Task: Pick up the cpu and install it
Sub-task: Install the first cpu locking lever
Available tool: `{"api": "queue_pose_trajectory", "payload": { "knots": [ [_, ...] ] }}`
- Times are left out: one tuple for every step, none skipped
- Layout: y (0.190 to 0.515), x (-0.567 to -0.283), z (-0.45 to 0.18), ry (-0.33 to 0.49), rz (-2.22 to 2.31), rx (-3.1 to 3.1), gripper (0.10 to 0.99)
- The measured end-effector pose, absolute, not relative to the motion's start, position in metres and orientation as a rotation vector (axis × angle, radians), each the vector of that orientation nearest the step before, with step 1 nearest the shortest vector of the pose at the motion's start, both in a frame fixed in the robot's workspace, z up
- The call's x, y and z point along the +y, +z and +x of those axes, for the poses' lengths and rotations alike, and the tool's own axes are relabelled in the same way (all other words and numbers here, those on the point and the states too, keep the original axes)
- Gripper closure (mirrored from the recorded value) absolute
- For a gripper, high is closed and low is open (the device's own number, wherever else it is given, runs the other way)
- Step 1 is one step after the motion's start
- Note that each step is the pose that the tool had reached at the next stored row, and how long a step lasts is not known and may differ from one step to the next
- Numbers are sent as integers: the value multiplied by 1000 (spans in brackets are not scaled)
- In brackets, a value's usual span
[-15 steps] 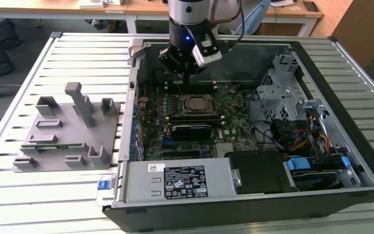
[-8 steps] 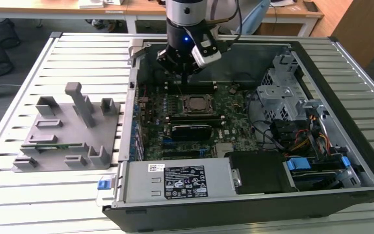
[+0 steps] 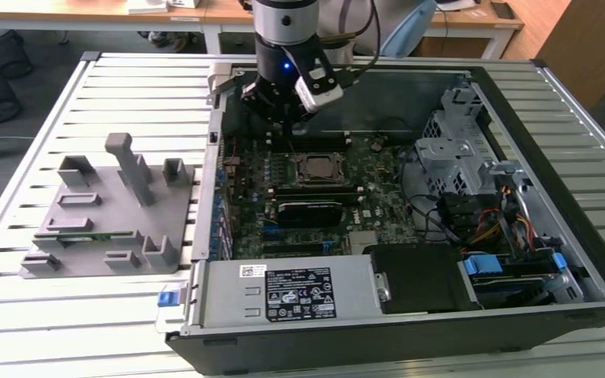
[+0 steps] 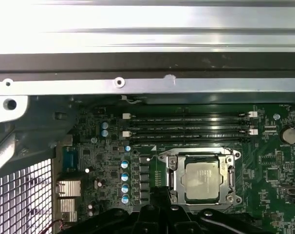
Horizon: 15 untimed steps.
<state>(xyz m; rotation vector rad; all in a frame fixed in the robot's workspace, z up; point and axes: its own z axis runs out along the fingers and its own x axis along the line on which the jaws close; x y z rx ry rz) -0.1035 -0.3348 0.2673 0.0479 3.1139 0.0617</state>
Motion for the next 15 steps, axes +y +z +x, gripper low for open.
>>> {"api": "queue_pose_trajectory", "payload": {
  "knots": [
    [267, -335, -105, 62, 48, 3114, 980],
    [267, -335, -105, 62, 48, 3114, 980],
    [267, -335, -105, 62, 48, 3114, 980],
    [267, -335, -106, 62, 48, 3114, 980],
    [267, -335, -106, 62, 48, 3114, 980],
    [267, -335, -107, 62, 48, 3114, 980],
    [267, -334, -107, 62, 48, 3114, 980],
    [266, -334, -108, 62, 48, 3114, 980],
    [266, -334, -108, 62, 48, 3114, 980],
    [266, -334, -110, 63, 48, 3114, 980],
    [265, -333, -111, 63, 48, 3114, 980],
    [265, -333, -112, 63, 48, 3114, 980],
    [265, -332, -113, 62, 48, 3114, 980],
    [264, -331, -113, 62, 48, 3114, 980],
    [264, -330, -113, 62, 48, 3114, 980]
  ]
}}
